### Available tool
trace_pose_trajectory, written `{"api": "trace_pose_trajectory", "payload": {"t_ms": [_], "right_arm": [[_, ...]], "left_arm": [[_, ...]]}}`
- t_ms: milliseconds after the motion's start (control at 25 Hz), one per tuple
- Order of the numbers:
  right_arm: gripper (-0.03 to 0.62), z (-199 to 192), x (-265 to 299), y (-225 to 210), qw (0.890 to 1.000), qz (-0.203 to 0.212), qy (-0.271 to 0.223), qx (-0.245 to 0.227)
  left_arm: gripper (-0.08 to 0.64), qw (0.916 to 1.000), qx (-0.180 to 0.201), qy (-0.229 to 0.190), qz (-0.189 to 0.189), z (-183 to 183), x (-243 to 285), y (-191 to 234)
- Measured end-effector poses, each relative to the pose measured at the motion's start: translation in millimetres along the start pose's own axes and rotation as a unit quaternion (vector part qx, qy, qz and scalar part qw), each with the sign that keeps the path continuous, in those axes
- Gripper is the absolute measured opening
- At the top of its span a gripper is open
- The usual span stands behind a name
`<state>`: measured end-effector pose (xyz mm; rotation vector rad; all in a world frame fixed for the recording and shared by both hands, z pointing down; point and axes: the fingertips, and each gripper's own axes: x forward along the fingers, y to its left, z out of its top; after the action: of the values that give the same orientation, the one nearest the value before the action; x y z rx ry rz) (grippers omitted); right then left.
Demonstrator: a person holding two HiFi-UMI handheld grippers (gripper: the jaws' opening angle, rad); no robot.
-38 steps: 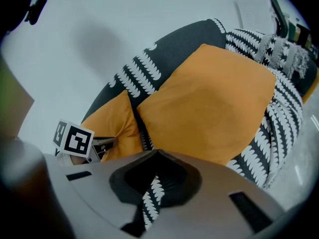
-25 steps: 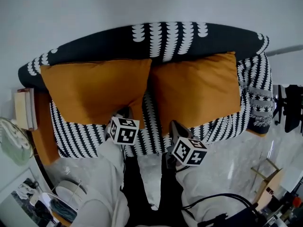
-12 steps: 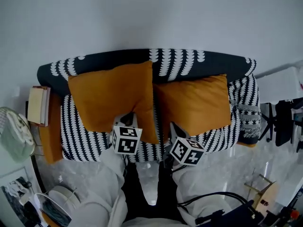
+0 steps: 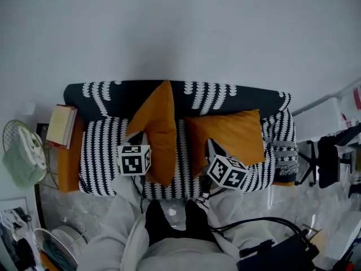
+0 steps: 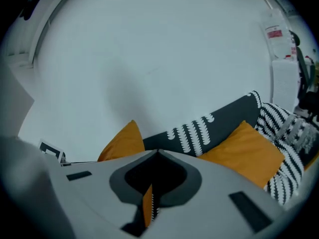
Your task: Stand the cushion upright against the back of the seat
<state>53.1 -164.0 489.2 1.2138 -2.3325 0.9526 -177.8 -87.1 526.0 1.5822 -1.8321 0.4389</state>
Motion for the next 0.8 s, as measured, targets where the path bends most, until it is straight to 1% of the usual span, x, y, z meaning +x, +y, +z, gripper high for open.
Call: {"api": "trace_pose_trajectory", "payload": {"t_ms": [120,280,360,440,640,800], "right_arm": [[0.061,11.2,-1.7,11.5,1.0,0.012,-0.006,-0.006],[0.061,23.4,0.9,23.8,0.999,0.033,-0.006,-0.015],[0.061,26.3,3.2,30.0,0.999,0.043,-0.003,-0.025],[0.061,29.3,5.0,36.5,0.998,0.054,-0.001,-0.035],[0.061,42.4,8.1,49.5,0.996,0.078,-0.003,-0.05],[0.061,52.2,9.2,57.6,0.993,0.095,-0.005,-0.065]], "left_arm": [[0.008,0.9997,-0.02,-0.013,0.007,2.0,-17.0,-0.8],[0.009,0.9981,-0.053,-0.021,0.024,-2.3,-30.1,0.0],[0.009,0.9968,-0.067,-0.026,0.035,-3.5,-36.4,2.1],[0.009,0.9951,-0.072,-0.04,0.054,-0.1,-45.3,5.4],[0.009,0.9867,-0.1,-0.085,0.095,17.8,-70.2,18.5],[0.009,0.9811,-0.114,-0.103,0.118,30.4,-77.6,28.9]]}}
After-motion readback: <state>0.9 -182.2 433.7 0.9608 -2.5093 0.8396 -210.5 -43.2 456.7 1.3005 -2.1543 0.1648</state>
